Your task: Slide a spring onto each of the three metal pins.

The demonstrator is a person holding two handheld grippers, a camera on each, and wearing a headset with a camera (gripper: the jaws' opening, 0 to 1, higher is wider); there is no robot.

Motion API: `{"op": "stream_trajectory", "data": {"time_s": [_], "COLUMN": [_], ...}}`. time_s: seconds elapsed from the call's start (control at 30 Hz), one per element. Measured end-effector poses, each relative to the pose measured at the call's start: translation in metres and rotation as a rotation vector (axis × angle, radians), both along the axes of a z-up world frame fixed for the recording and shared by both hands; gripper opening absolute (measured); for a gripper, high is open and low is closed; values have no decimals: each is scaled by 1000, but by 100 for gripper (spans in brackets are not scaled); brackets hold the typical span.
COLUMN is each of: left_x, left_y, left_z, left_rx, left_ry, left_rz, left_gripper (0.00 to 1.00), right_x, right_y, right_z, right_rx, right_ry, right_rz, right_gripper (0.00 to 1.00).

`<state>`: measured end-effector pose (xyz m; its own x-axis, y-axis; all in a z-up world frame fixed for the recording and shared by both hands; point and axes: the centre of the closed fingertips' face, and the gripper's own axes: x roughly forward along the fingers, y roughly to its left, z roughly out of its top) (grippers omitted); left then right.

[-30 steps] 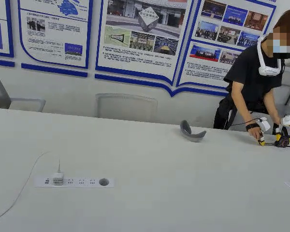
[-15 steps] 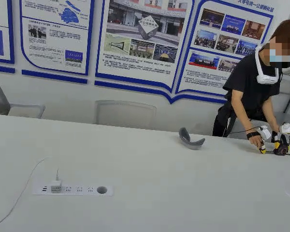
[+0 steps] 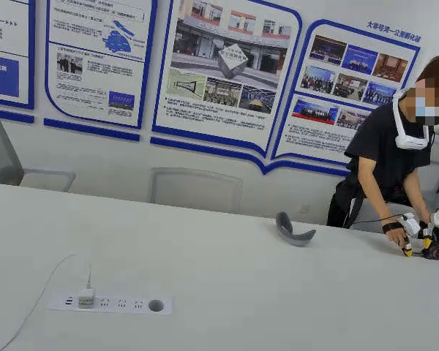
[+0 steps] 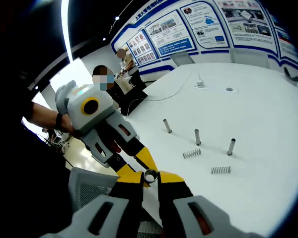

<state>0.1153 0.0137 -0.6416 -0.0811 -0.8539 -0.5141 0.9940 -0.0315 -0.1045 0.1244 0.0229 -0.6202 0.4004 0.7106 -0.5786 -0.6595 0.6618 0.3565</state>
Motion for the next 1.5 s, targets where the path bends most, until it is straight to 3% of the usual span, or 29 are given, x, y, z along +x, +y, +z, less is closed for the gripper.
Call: {"op": "stream_trajectory", "data": {"time_s": [0.2,0.37,0.8,1.17,1.5], "left_x": [-4,-7,-17,-25,-27], "left_y": [2,4,8,11,15], "left_z": [2,5,6,2,-2], "left_rx": [-8,-20,-19,-3,-17], "left_ry": [1,0,-28,-38,-17], "left_rz": [-17,-30,-70,-104,-88], "left_gripper": [10,10,10,10,10], "right_x": [-6,-10,-22,-30,-32], "right_y": [4,7,15,20,26], "right_z": [1,3,-9,-13,-16], "right_rx": [-94,-133,-245,-254,-260], "right_ry": [-7,-21,-18,-11,-19], "right_rz": [109,174,325,399,445], "right_gripper": [12,12,13,13,12]}}
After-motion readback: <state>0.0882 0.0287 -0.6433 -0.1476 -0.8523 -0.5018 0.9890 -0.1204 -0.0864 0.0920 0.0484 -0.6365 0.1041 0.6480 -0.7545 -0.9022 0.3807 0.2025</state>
